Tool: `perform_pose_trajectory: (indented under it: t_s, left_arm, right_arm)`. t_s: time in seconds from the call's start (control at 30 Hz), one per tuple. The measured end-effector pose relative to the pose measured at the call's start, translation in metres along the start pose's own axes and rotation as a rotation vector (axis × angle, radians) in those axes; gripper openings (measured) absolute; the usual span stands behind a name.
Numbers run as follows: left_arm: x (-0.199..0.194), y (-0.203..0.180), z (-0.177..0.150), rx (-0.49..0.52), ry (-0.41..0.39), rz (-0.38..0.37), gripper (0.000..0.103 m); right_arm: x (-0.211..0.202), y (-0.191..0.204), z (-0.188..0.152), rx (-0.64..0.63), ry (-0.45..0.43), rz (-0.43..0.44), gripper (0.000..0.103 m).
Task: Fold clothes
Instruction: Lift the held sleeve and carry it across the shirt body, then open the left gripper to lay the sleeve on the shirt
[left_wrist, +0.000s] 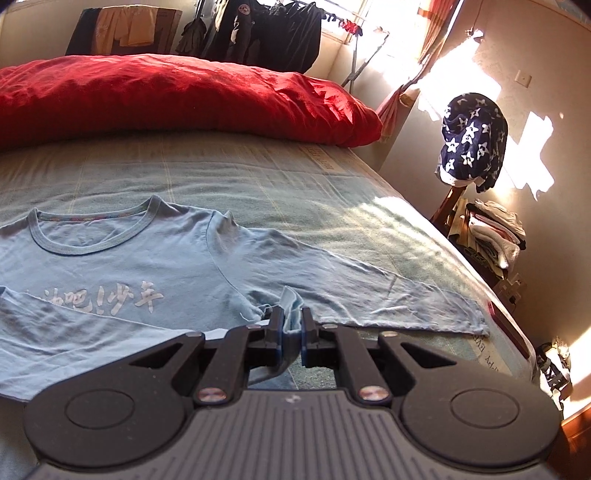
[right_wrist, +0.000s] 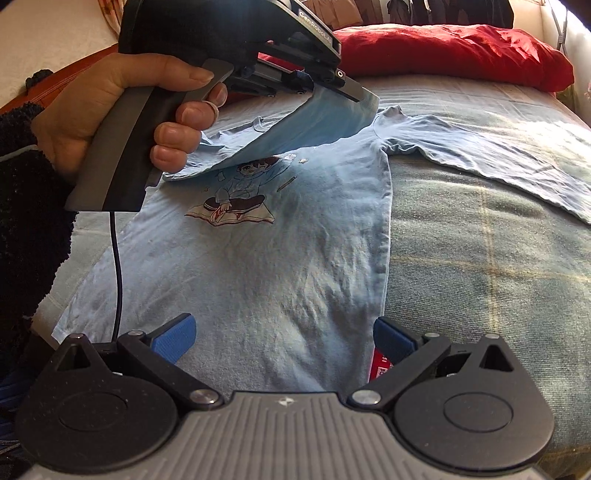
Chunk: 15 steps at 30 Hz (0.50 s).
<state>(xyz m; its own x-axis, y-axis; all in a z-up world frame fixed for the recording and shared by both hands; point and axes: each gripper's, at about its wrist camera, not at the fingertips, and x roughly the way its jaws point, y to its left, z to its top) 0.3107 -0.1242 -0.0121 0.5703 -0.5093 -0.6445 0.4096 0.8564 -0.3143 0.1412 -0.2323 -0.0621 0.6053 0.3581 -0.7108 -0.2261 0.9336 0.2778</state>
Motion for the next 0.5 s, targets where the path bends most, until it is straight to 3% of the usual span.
perform_pose_trajectory:
  t_s: [0.5]
  left_arm:
    - [0.013, -0.005, -0.029, 0.064, 0.095, -0.016, 0.009]
  right_arm:
    - [-0.001, -0.005, -0.002, 0.021, 0.000, -0.006, 0.103]
